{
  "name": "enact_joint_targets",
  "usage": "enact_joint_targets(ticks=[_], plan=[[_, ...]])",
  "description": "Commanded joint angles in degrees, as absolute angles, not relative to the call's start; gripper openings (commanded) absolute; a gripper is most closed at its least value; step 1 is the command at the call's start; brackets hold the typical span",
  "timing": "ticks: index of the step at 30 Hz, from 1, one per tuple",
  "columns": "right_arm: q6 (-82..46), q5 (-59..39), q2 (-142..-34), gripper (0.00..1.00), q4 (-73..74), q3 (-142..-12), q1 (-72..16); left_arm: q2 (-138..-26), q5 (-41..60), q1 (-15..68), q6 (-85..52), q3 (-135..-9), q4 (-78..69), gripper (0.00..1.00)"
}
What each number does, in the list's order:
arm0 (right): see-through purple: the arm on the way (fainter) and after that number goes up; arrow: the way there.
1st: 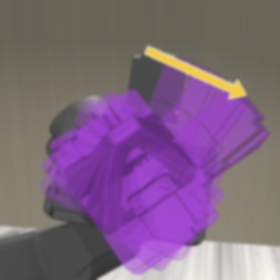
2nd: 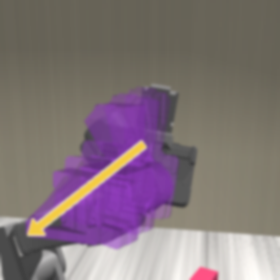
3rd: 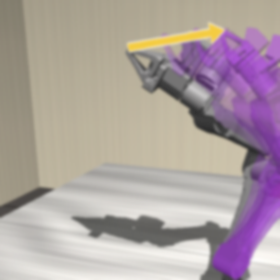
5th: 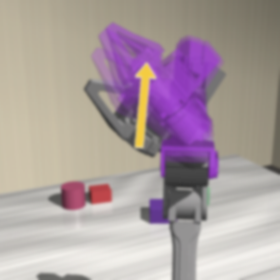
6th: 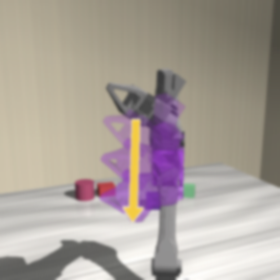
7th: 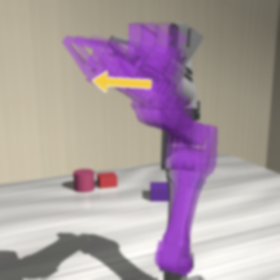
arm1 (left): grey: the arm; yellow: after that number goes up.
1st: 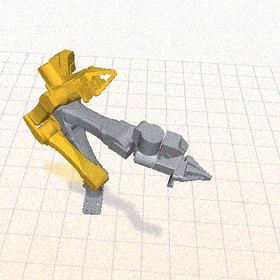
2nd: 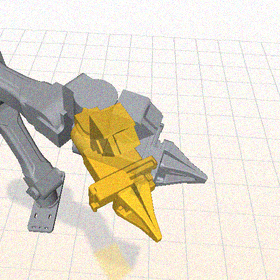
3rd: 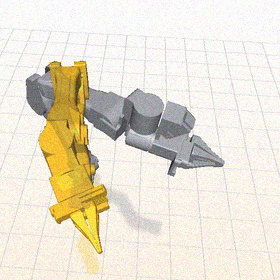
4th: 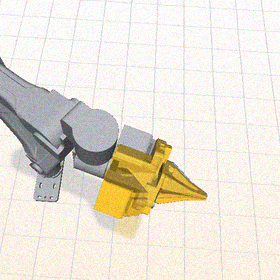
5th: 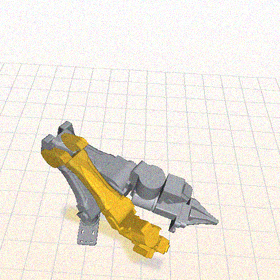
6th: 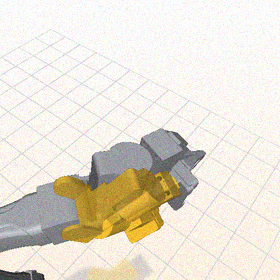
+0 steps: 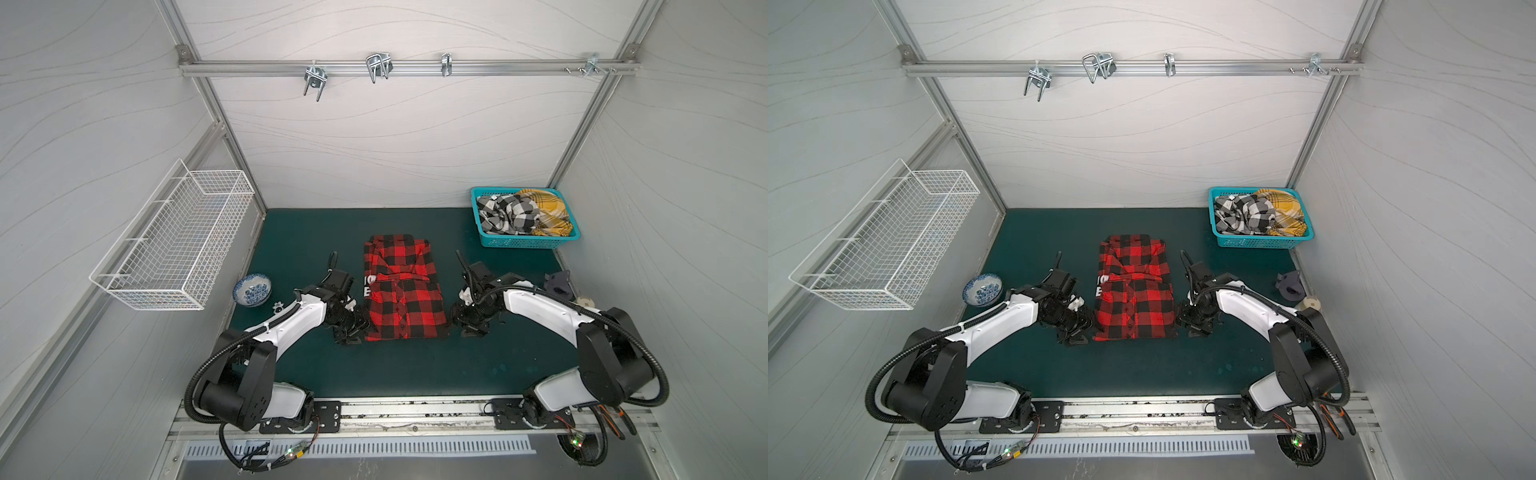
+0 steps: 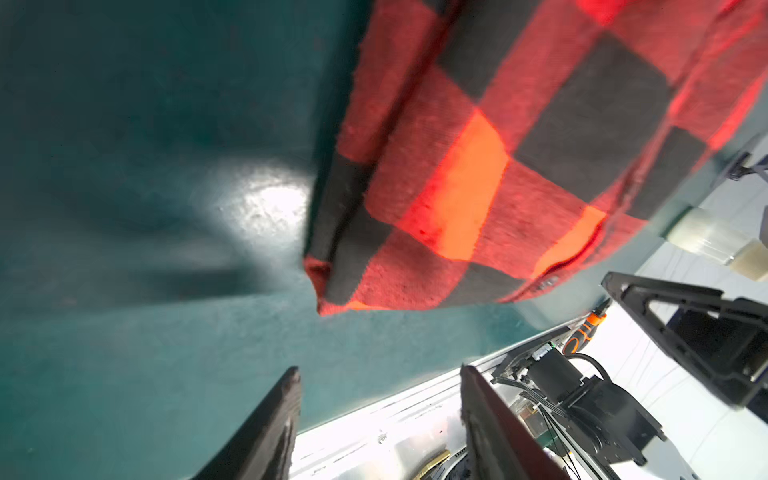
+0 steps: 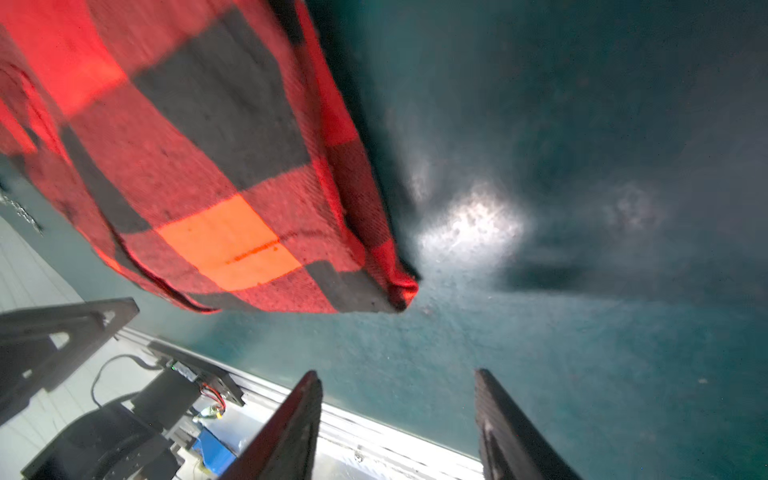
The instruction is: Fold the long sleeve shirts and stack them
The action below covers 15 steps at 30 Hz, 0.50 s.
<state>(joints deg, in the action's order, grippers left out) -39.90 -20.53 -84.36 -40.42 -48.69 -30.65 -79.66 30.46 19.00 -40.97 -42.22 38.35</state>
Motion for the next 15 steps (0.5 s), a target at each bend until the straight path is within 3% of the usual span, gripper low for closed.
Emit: enact_joint_targets(ticks=[1, 7, 15], plan=[[-40.1, -22.9, -84.4, 0.58, -39.8, -46.9, -30.6, -81.2, 30.3, 16.7, -41.6, -42.9, 36.2, 0.63], [-40.6, -25.8, -87.2, 0.56, -33.7, -45.5, -29.3, -86.2, 32.8, 13.6, -40.9, -43.4, 33.2, 0.62], [-40.7, -25.7, -93.7, 0.47, -27.1, -45.1, -28.3, -88.6, 34.0, 13.8, -41.1, -41.3, 31.1, 0.62]])
